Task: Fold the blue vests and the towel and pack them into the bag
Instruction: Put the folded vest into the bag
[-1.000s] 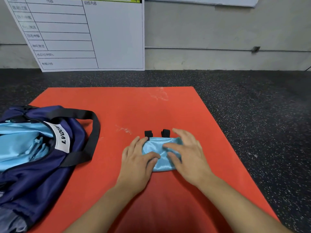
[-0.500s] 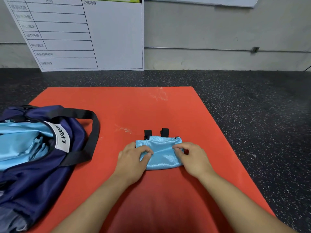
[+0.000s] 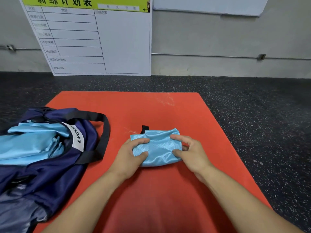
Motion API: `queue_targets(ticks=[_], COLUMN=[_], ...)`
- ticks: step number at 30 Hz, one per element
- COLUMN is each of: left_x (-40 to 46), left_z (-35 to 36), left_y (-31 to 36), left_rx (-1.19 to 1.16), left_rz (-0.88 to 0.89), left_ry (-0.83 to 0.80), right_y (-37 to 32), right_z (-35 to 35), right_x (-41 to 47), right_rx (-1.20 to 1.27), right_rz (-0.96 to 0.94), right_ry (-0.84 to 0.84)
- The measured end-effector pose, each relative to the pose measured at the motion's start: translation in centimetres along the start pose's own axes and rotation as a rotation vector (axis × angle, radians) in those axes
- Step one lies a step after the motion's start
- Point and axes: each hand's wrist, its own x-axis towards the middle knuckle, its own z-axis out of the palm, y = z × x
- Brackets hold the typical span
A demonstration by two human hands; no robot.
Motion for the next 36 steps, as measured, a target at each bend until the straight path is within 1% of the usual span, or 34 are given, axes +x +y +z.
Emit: queue_targets(ticks=[7,11,16,18,20,23,25,27,29,32,36], left_x=[-3.4,-7.0,-10.7,-10.6,-9.6,-6.8,-4.6,-2.5,-0.8,0.8,2.5], left_z=[-6.9,-12.2,-19.6,-23.2,-27.0,-32.2,-34.6,-35.9,-36.5,-37.1,-37.5], left_y=[1.5,0.7,-0.6,-0.9,-0.9,-1.1,-2.1,-4.0,-6.5,-10.4,-13.4], left_rx=[0.048,0.056,0.136,0.152,0.168,0.164,0.124,0.115,0.152,0.187,0.091], left_rz=[0.063,0.050,0.054,0.048,0.073,0.101,0.093,0.074,0.041,-0.055,-0.237], left_ry=[0.107,0.154,0.166,0.209,0.293,0.409,0.457,0.491,0.480,0.411,0.293], right_y=[-5.6,-7.4,-8.6,-10.8,-13.7,-18.0,-19.4,-19.3,-18.0,-15.3,-12.5], right_z=[5.1,10.2,17.7,21.0,24.2,28.8,31.7,34.4,36.6,39.3,41.2], right_x=[-2.5,-4.4,-5.8,-5.1,-3.8,-1.2,0.5,2.1,3.5,4.9,5.9], right_rx=[0.038,0.057,0.020,-0.054,-0.123,-0.180,-0.240,-0.309,-0.412,-0.534,-0.463], right_rz=[-0.132,-0.189,-0.266,-0.362,-0.469,-0.616,-0.690,-0.730,-0.747,-0.742,-0.557], right_ry=[-0.055,-0.116,-0.124,-0.128,-0.126,-0.060,-0.009,0.008,-0.003,-0.030,-0.092])
